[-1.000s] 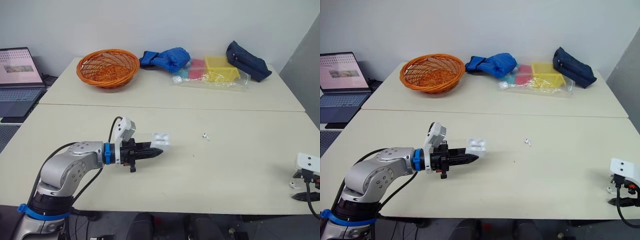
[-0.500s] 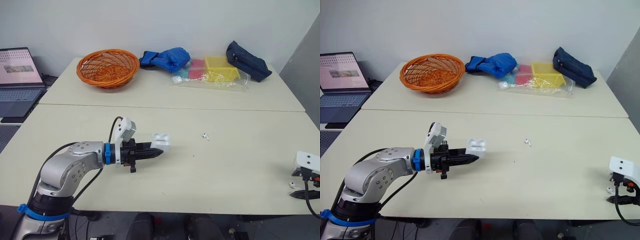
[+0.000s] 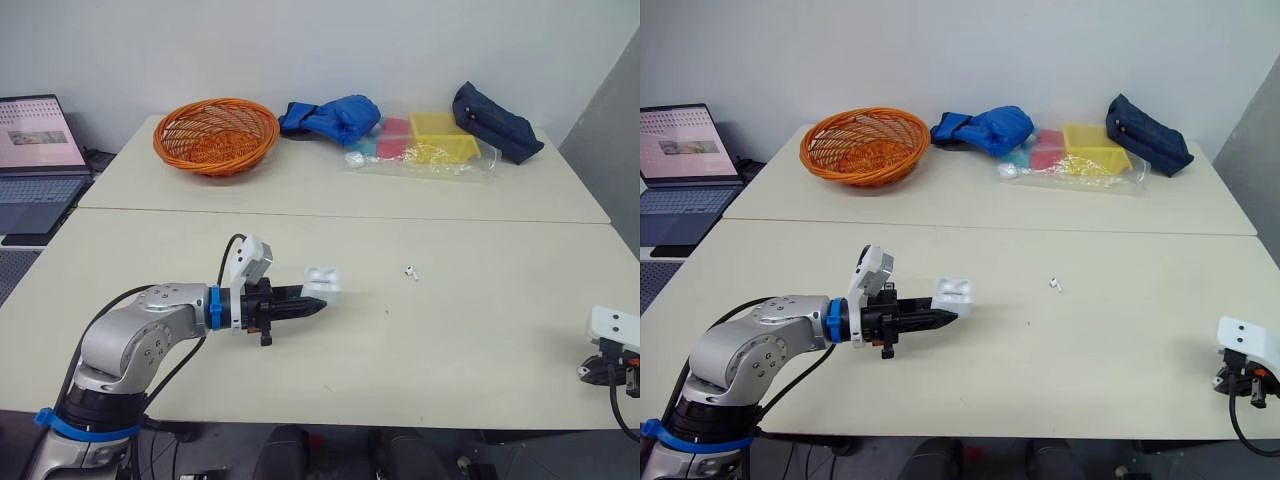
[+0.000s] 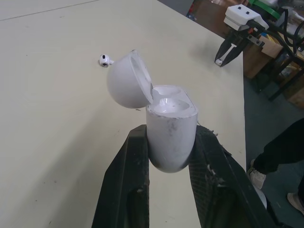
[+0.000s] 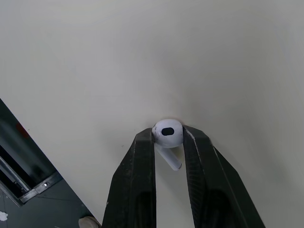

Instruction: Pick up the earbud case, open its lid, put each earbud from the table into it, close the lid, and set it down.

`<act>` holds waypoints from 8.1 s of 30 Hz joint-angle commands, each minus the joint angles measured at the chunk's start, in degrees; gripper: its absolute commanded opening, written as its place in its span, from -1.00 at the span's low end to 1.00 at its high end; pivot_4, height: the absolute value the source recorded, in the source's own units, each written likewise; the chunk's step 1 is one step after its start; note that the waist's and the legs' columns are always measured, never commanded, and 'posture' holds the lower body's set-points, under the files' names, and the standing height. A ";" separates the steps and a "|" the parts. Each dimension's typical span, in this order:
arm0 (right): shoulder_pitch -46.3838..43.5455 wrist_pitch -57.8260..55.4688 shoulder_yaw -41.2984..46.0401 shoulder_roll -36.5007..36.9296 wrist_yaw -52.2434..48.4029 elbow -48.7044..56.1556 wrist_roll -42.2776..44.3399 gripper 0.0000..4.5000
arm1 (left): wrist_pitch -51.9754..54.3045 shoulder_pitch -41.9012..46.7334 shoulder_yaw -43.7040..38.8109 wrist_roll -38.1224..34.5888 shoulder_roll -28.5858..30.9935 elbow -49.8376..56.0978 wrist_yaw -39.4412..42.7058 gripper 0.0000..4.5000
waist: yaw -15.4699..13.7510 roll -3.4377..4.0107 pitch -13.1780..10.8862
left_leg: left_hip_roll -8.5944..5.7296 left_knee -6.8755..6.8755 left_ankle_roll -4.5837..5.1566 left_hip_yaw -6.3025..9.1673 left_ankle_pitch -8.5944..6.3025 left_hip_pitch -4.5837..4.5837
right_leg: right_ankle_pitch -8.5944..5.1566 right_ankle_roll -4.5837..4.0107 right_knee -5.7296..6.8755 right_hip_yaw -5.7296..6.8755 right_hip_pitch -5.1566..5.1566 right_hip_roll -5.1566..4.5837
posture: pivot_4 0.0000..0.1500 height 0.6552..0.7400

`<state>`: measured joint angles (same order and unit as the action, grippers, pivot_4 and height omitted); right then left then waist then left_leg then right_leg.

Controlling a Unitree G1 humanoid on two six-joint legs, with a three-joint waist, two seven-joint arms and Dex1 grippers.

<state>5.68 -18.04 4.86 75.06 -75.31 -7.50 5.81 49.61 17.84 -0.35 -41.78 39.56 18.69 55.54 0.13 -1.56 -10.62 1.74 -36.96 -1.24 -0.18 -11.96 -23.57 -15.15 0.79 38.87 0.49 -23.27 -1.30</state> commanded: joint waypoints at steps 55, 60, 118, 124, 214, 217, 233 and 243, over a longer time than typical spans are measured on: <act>-47.98 -33.82 0.54 -60.22 57.64 31.64 36.51 -0.80 | -42.22 20.38 2.29 20.29 -28.00 -22.11 -12.27 -0.67 | 0.20 0.00 -0.08 | 0.05 -0.01 0.05 0.06 0.03 -0.43 | 0.44 0.35 -0.03 -0.03 -0.34 0.17 | 1.00 1.00; -47.21 -33.07 -0.11 -60.38 57.55 30.94 35.55 -0.80 | -42.02 20.17 2.45 20.21 -28.10 -21.66 -12.43 -0.67 | 0.19 0.00 -0.08 | 0.05 -0.01 0.05 0.06 0.03 -0.42 | 0.44 0.36 -0.04 -0.03 -0.34 0.17 | 1.00 1.00; -44.09 -31.25 -4.31 -59.47 58.77 32.33 30.42 0.21 | -39.80 20.14 3.00 18.91 -29.02 -18.65 -12.17 -0.67 | 0.19 0.00 -0.08 | 0.07 0.09 0.05 0.07 0.02 -0.50 | 0.42 0.37 -0.29 0.00 -0.35 0.17 | 1.00 1.00; -44.38 -31.23 -4.14 -59.54 58.74 32.20 30.48 0.21 | -39.62 19.93 3.02 18.87 -29.05 -18.45 -12.25 -0.67 | 0.19 0.00 -0.09 | 0.07 0.10 0.05 0.08 0.02 -0.52 | 0.42 0.37 -0.30 0.02 -0.35 0.17 | 1.00 1.00; -6.88 13.06 -8.30 2.51 0.78 -1.42 -5.57 -0.83 | -33.65 10.81 1.53 17.16 -21.17 -9.62 -11.45 -0.67 | -0.07 0.11 -0.11 | -0.01 -0.02 0.05 -0.09 0.02 -0.32 | 0.72 0.63 -0.89 -0.11 0.07 0.09 | 1.00 1.00; -5.99 12.92 -7.73 1.91 0.82 -1.98 -5.37 -0.83 | -33.73 10.88 1.59 17.36 -20.78 -9.51 -11.08 -0.67 | -0.08 0.12 -0.10 | 0.00 -0.03 0.05 -0.04 0.02 -0.29 | 0.72 0.63 -0.88 -0.07 0.11 0.10 | 1.00 1.00; -5.56 13.71 -6.82 0.27 1.54 -2.60 -5.98 0.43 | -32.60 10.48 1.54 16.75 -20.32 -8.92 -11.19 -0.67 | -0.11 0.10 -0.09 | 0.01 -0.02 0.04 0.00 0.02 -0.28 | 0.72 0.63 -0.88 -0.05 0.14 0.12 | 1.00 1.00; -3.74 10.90 -5.20 0.80 0.26 -1.37 -4.88 0.35 | -32.51 10.56 1.57 16.72 -20.63 -8.96 -11.56 -0.67 | -0.21 0.10 -0.09 | 0.00 -0.04 0.04 0.02 0.02 -0.29 | 0.73 0.63 -0.87 -0.04 0.15 0.11 | 1.00 1.00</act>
<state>1.11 -6.36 -0.38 75.62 -73.78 -9.21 0.95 17.34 27.69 1.85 -24.16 18.90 6.95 44.35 -0.08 -1.46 -10.71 1.74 -37.00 -1.20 -0.17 -11.93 -23.86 -14.43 1.41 37.99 0.45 -23.12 -1.20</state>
